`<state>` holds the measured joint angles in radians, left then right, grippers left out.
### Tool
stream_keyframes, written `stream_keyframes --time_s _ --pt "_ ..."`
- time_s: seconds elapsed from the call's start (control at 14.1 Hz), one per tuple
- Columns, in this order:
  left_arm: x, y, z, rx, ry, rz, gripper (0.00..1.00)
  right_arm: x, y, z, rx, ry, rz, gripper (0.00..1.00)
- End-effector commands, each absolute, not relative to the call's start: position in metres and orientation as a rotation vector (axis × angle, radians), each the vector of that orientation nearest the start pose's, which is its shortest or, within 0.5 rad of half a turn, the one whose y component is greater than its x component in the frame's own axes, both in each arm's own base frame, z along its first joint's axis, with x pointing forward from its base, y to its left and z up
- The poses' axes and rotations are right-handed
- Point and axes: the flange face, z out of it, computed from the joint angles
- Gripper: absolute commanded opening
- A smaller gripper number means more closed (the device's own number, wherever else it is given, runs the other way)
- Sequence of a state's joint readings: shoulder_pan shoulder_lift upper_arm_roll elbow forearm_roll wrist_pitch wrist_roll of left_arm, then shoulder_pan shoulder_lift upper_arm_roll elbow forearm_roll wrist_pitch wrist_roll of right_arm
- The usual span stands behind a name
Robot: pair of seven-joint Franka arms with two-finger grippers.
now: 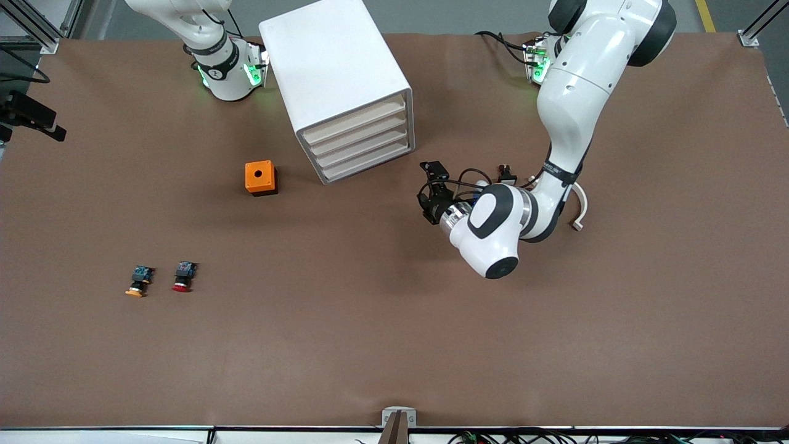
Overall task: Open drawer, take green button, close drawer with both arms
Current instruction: 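Move the left gripper toward the front of the white cabinet drawer, then grasp the drawer front edge with the left gripper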
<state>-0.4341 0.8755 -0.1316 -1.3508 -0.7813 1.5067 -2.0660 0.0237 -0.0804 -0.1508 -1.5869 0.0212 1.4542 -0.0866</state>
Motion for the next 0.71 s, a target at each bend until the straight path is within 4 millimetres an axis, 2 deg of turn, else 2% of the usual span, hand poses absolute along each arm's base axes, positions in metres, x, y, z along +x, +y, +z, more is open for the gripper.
stream_keyframes --time_s 0.0,0.14,0.28,0.35,0.49,0.64 --pt "0.525 -0.424 0.184 1.865 2.438 -1.888 0.85 0.523 -0.070 0.641 -3.105 0.071 0.110 1.00" --pt "0.522 -0.426 0.169 1.782 2.445 -1.976 0.69 0.535 -0.068 0.622 -3.104 0.074 0.167 1.00" --pt "0.520 -0.428 0.165 1.748 2.429 -2.019 0.59 0.540 -0.068 0.617 -3.096 0.064 0.160 1.00" --pt "0.514 -0.434 0.161 1.741 2.418 -2.056 0.58 0.547 -0.069 0.605 -3.094 0.072 0.186 1.00" --pt "0.500 -0.443 0.153 1.749 2.405 -2.111 0.58 0.565 -0.070 0.568 -3.090 0.076 0.286 1.00" --pt "0.483 -0.455 0.152 1.801 2.379 -2.166 0.58 0.568 -0.074 0.564 -3.105 0.079 0.281 1.00"
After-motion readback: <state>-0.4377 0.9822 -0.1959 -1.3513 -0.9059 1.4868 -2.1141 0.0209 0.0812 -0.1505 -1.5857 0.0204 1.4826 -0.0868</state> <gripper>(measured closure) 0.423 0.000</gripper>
